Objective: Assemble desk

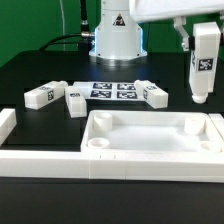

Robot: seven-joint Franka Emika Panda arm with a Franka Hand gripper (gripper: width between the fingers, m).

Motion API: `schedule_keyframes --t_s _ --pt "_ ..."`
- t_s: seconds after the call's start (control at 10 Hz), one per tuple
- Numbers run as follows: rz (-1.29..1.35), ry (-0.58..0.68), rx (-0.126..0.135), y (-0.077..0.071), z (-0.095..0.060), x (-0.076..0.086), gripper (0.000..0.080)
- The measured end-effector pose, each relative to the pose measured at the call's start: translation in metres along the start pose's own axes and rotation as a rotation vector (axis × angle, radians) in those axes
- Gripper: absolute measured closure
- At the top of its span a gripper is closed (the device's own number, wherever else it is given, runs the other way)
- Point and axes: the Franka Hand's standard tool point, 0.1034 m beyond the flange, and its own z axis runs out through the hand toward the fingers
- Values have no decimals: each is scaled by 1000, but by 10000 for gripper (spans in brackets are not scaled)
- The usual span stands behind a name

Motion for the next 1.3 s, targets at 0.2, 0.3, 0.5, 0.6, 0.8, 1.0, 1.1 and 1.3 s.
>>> schedule_keyframes --t_s 0.2,0.3,0.5,0.6,0.8,1.0,1.1,1.3 --pt "10 157 11 -8 -1 4 509" --pt "1 213 12 -8 1 1 509" --pt "-2 246 13 -8 5 1 509" --pt "-30 240 14 -13 11 3 509" --pt "-128 230 4 -17 16 13 509" --pt "-155 209 -3 -14 17 15 509" --pt "-156 208 -3 -14 18 15 509" --pt "-156 207 -3 -13 18 14 509"
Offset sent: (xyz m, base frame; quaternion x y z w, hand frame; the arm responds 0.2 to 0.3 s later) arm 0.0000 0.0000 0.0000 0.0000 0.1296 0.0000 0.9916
